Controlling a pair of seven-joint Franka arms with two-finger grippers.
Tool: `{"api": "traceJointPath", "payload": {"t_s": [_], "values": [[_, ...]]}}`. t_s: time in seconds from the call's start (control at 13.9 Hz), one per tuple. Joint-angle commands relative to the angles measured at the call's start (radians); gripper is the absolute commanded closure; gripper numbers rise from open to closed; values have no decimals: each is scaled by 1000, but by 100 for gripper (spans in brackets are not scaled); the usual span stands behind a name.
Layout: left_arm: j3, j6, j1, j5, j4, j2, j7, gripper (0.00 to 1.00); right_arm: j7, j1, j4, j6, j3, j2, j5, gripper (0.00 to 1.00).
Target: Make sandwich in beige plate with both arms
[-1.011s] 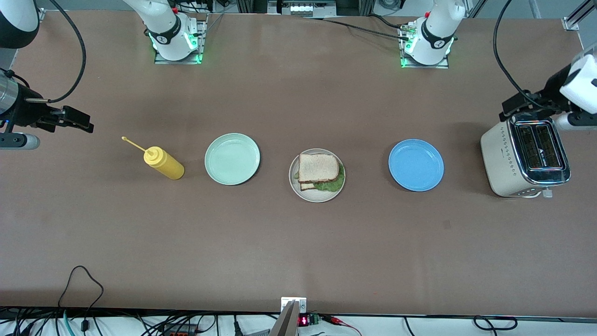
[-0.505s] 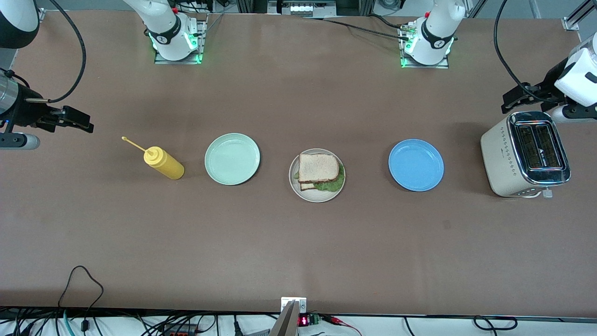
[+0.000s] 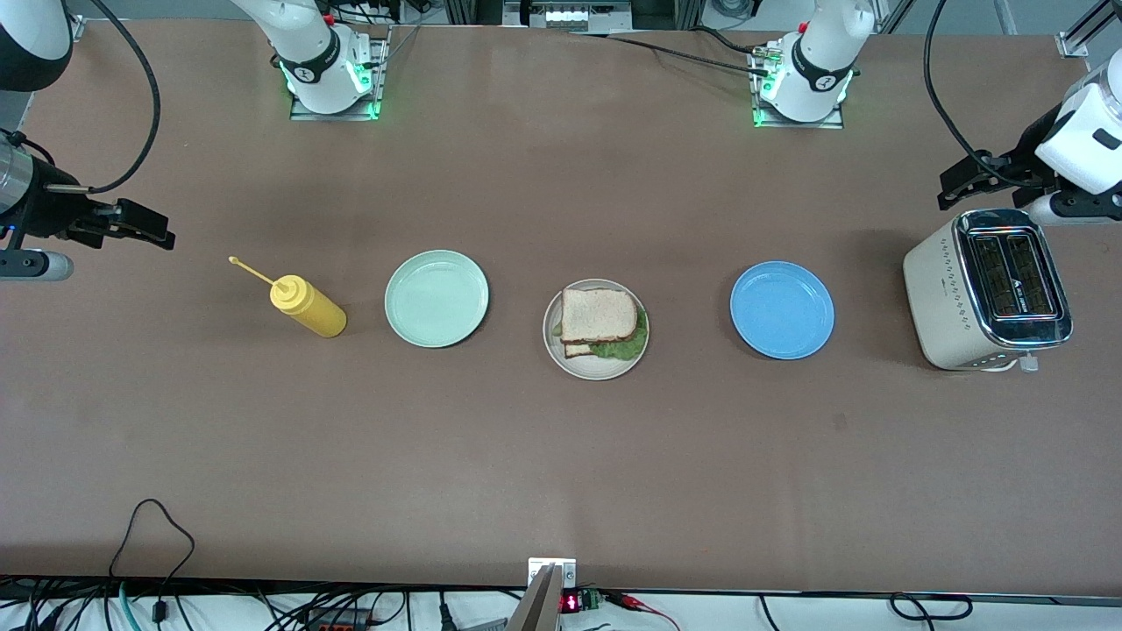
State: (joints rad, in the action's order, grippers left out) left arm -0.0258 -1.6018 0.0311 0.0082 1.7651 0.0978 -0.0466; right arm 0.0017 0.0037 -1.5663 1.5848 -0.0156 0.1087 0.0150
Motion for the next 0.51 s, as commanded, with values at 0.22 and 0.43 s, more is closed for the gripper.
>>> {"api": "traceJointPath", "payload": {"t_s": [0.22, 0.43], "values": [[9, 8, 12, 15, 13, 19, -16, 0, 0, -2, -8, 0, -1, -10, 3, 0], [9, 6, 13, 15, 10, 14, -13, 0, 0, -2, -8, -2, -1, -10, 3, 0]]}}
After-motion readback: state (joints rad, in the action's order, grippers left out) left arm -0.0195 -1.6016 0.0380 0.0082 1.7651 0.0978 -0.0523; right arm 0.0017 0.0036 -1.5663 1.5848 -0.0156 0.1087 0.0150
